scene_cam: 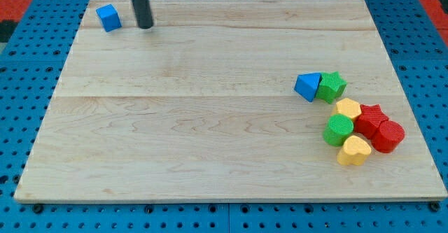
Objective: Place the triangle diagonal to the cube
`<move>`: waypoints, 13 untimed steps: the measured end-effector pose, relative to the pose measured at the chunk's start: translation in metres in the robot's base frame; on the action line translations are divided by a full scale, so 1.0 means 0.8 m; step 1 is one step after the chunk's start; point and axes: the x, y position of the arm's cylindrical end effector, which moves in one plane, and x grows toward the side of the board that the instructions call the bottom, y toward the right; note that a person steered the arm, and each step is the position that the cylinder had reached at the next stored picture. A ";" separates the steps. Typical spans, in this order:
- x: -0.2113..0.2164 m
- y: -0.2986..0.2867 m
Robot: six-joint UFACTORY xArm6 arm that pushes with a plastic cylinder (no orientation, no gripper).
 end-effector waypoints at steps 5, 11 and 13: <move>-0.013 0.233; 0.189 0.299; 0.179 0.167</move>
